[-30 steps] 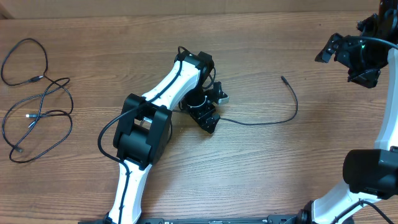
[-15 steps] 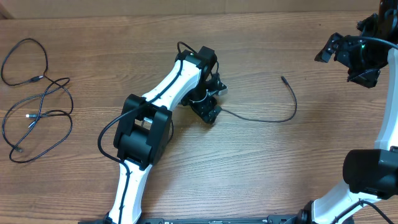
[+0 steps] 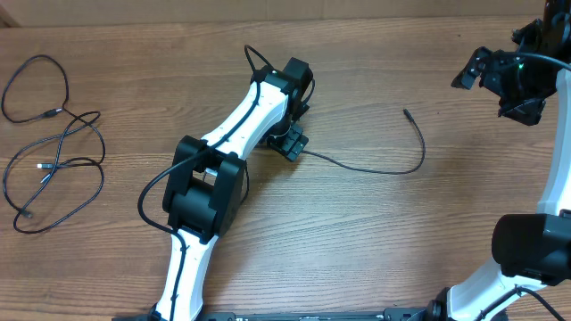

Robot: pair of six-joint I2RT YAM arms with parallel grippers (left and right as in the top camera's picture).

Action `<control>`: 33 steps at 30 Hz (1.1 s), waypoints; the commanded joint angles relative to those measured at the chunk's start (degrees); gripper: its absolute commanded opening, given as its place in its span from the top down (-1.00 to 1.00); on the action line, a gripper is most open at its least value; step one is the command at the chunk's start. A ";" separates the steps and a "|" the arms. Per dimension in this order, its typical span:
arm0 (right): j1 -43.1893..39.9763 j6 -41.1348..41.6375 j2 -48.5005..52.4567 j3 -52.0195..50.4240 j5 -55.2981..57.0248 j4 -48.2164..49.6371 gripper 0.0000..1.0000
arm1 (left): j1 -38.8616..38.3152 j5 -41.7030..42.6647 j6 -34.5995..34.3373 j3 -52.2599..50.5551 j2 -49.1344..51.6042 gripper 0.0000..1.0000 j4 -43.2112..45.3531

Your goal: Untangle cables

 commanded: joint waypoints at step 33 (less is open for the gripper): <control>0.24 -0.31 -0.04 -0.24 -0.04 0.00 -1.00 | -1.60 11.74 4.15 -15.96 -1.99 0.92 18.08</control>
